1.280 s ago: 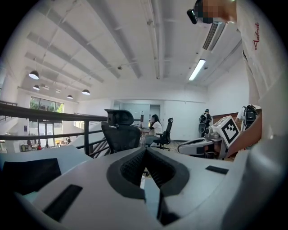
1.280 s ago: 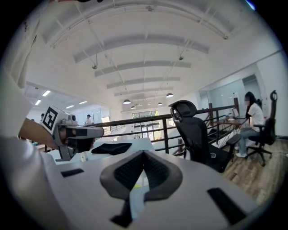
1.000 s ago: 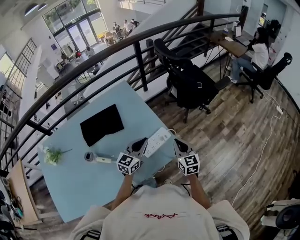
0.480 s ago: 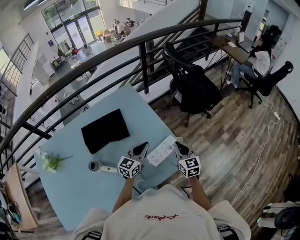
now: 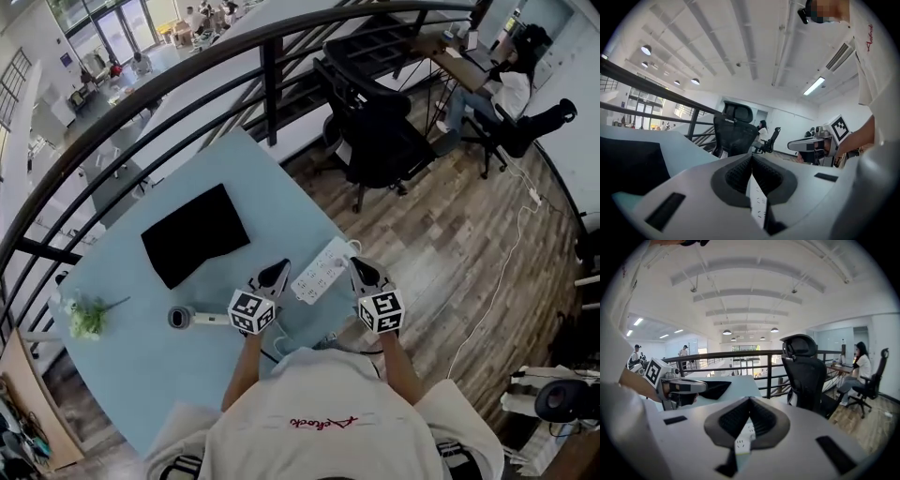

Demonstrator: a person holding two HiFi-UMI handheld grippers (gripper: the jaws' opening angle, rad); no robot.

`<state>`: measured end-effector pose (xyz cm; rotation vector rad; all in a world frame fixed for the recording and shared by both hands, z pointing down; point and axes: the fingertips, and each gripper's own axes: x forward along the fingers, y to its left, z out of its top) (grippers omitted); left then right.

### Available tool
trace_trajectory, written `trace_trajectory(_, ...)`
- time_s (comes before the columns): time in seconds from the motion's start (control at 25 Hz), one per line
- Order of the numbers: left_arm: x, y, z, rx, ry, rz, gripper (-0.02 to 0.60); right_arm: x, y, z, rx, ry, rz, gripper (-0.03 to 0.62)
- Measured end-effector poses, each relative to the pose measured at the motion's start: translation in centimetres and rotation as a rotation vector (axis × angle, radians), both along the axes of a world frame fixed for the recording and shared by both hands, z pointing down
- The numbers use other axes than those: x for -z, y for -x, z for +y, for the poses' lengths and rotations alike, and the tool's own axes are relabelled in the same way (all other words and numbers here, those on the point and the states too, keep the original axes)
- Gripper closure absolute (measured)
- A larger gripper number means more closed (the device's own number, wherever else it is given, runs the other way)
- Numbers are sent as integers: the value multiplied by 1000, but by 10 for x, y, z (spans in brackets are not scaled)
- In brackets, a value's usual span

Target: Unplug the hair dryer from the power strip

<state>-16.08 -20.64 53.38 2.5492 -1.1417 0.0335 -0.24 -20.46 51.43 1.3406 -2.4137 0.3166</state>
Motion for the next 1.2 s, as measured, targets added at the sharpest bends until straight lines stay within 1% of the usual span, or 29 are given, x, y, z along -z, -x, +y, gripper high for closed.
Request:
trace_trajectory(0.16,-19,-6,3,-38,35,-8,574,-15,-8,9,-44,28,0,577)
trace_trajectory(0.36,-32,-12,4,-58,65,-39,574,-31,-17,10,-65,61,-19,577)
trace_trajectory(0.56,-47,-28,4,-64,87,-81,574,-53,-30,8,-47,96,-50,577)
trace_trajectory(0.76,-59,-42,8,-77,98,-153,574,-65,-42,8,-24,113,-69,577)
trace_trajectory(1.0,-78,-58,13,-86,132,-166,572,-80,-56,9,-3,140,-76,577)
trace_trajectory(1.08,-87,-66,16,-96,136,-187,572,-84,-59,9,8,145,-76,577)
trace_trajectory(1.12,-93,-70,19,-104,141,-204,546,-86,-60,10,14,147,-76,577)
trace_trajectory(1.16,-100,-75,22,-117,148,-222,408,-88,-62,11,19,150,-77,577)
trace_trajectory(1.2,-106,-80,25,-137,154,-243,332,-90,-63,11,24,151,-78,577)
